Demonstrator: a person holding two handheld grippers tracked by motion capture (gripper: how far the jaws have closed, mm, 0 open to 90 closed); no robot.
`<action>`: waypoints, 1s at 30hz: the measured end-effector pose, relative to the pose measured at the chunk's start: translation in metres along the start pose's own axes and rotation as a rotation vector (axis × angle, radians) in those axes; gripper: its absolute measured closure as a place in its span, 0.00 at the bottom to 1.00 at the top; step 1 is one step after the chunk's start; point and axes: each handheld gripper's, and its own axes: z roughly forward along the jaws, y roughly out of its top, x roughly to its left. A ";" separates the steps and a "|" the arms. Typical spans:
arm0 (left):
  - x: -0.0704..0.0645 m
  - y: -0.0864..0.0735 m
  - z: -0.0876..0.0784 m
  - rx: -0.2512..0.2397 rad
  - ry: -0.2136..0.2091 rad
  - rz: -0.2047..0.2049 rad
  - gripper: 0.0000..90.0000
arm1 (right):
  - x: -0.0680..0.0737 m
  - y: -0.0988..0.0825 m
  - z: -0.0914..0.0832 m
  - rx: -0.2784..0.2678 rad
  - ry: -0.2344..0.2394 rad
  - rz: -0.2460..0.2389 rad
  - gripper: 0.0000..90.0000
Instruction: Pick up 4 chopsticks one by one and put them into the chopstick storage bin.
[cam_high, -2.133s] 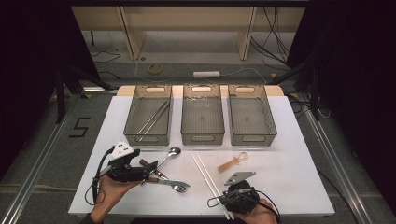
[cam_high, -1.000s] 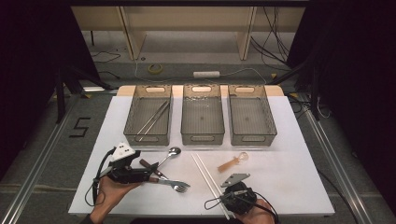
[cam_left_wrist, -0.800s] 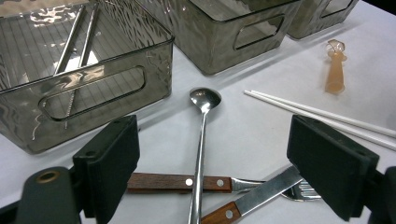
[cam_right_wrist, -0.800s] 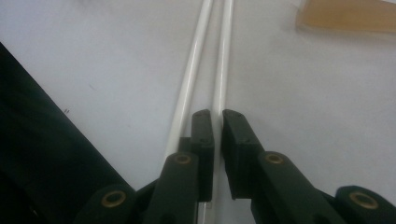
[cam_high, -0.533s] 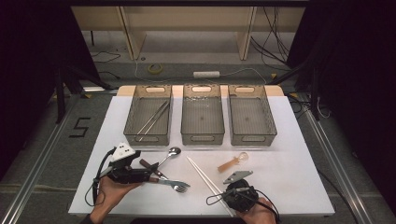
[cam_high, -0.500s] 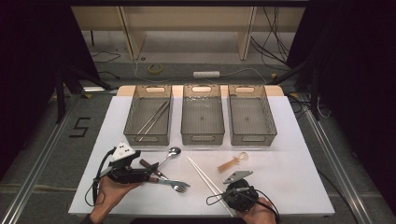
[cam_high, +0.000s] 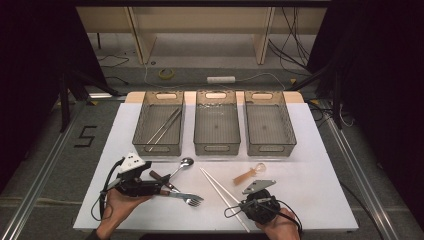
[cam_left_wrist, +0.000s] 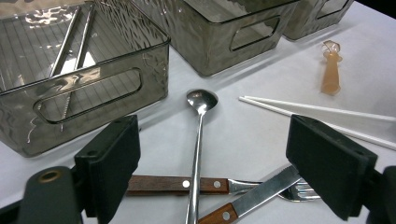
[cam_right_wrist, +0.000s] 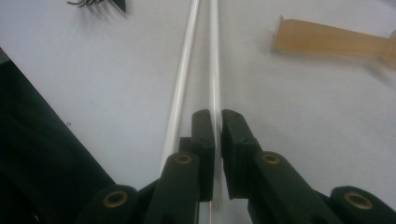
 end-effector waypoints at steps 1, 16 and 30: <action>0.000 0.000 0.000 -0.001 -0.001 -0.001 0.19 | -0.001 0.000 -0.001 -0.003 0.004 0.000 0.94; 0.000 0.000 0.000 -0.001 -0.004 0.001 0.20 | -0.010 0.001 -0.013 -0.072 0.026 0.027 0.94; -0.002 0.001 0.002 0.005 -0.014 0.010 0.20 | -0.019 0.000 -0.023 -0.121 0.042 0.055 0.94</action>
